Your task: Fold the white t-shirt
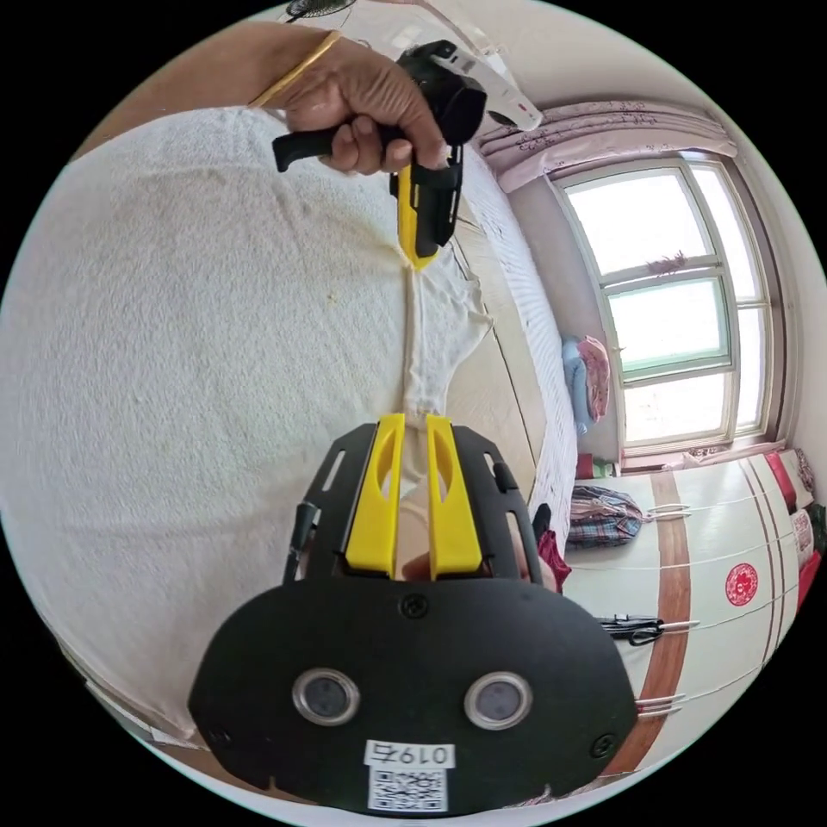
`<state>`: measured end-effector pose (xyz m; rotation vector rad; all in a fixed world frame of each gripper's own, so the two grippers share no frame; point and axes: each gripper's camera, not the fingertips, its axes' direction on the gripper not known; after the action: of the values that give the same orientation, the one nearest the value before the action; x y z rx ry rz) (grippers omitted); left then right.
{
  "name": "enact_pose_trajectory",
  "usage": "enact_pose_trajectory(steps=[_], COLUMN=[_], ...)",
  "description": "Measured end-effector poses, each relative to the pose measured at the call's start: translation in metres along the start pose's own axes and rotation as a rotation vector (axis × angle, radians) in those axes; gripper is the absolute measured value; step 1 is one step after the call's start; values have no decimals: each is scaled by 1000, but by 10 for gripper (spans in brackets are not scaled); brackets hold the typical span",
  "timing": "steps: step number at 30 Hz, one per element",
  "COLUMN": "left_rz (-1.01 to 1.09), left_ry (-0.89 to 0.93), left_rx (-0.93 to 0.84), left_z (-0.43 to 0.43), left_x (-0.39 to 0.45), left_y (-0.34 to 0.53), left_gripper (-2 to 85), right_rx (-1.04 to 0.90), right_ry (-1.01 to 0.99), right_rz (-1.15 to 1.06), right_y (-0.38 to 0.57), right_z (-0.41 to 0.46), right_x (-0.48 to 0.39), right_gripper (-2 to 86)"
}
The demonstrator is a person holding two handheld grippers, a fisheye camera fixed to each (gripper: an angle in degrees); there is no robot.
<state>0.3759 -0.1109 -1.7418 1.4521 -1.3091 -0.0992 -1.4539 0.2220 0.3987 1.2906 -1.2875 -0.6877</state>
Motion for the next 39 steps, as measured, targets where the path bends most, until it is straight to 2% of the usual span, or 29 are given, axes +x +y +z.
enact_pose_trajectory(steps=[5, 7, 10, 13, 15, 18, 21, 26, 35, 39], left_rz=[21, 109, 352, 549, 685, 781, 805, 751, 688, 691], left_ry=[-6, 69, 138, -28, -119, -213, -311, -330, -306, -307], left_rx=[93, 110, 89, 99, 100, 83, 66, 78, 123, 140], left_z=[-15, -13, 5, 29, 50, 72, 93, 107, 115, 115], left_x=[28, 53, 111, 161, 192, 217, 229, 234, 243, 249], left_y=[34, 48, 73, 103, 126, 146, 158, 169, 186, 190], left_gripper=[20, 28, 53, 70, 78, 82, 75, 34, 14, 13], right_rx=[56, 69, 75, 49, 52, 82, 107, 140, 206, 149], right_ry=[-50, -54, -71, -56, -64, -121, -136, -172, -246, -178], right_rz=[122, 101, 58, 8, 29, 129, 219, 267, 190, 117], right_y=[44, 53, 59, 66, 74, 91, 105, 119, 119, 109], right_z=[4, 12, 23, 32, 34, 37, 40, 45, 45, 52], right_x=[50, 59, 67, 68, 74, 89, 97, 101, 117, 116], right_gripper=[52, 56, 62, 63, 61, 55, 50, 49, 75, 74])
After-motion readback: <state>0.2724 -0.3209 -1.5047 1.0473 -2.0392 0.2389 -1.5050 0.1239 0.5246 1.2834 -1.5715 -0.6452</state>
